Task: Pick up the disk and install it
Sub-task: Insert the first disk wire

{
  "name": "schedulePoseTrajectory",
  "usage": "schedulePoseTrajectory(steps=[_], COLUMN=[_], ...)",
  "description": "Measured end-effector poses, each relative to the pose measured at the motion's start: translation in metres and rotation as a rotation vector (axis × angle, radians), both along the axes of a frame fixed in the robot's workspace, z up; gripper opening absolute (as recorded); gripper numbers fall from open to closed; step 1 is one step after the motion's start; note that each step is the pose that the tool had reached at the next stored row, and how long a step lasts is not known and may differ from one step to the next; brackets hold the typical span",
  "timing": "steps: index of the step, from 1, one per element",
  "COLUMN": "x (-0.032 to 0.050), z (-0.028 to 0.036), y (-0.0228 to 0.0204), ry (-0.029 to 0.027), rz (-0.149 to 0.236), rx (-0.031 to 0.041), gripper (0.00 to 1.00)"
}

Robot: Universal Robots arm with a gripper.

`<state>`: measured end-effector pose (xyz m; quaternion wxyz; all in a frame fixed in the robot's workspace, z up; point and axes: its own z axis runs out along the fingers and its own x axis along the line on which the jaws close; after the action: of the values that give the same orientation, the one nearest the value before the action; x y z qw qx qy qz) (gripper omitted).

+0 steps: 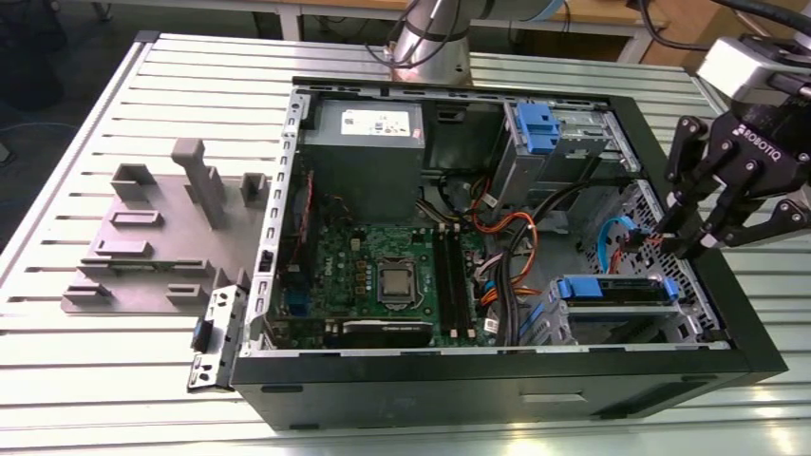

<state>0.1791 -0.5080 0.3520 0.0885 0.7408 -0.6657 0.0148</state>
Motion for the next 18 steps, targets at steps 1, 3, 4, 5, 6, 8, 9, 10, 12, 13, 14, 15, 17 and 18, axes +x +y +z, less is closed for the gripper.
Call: schedulePoseTrajectory(steps=[1, 3, 4, 5, 6, 8, 9, 10, 12, 13, 14, 15, 17, 18], x=[0.0, 0.0, 0.0, 0.0, 0.0, 0.0, 0.0001, 0.0, 0.0, 0.0, 0.0, 0.0001, 0.0001, 0.0001], z=[0.0002, 0.0003, 0.0003, 0.0002, 0.0, -0.0004, -0.0007, -0.001, -0.0017, -0.0021, -0.0024, -0.0026, -0.003, -0.0033], y=[0.0006, 0.0021, 0.0026, 0.0031, 0.0036, 0.0043, 0.0048, 0.0054, 0.0066, 0.0071, 0.0073, 0.0074, 0.0075, 0.0076], ry=[0.0, 0.0, 0.0, 0.0, 0.0, 0.0, 0.0, 0.0, 0.0, 0.0, 0.0, 0.0, -0.0001, -0.0001], rz=[0.0, 0.0, 0.001, 0.003, 0.004, 0.008, 0.01, 0.013, 0.019, 0.021, 0.024, 0.028, 0.037, 0.042], rx=[-0.0001, -0.0005, -0.0017, -0.0032, -0.0054, -0.0097, -0.0114, -0.0131, -0.0168, -0.0186, -0.0203, -0.0233, -0.0288, -0.0304], gripper=[0.39, 0.39, 0.39, 0.39, 0.39, 0.39, 0.39, 0.39, 0.39, 0.39, 0.39, 0.39, 0.39, 0.39])
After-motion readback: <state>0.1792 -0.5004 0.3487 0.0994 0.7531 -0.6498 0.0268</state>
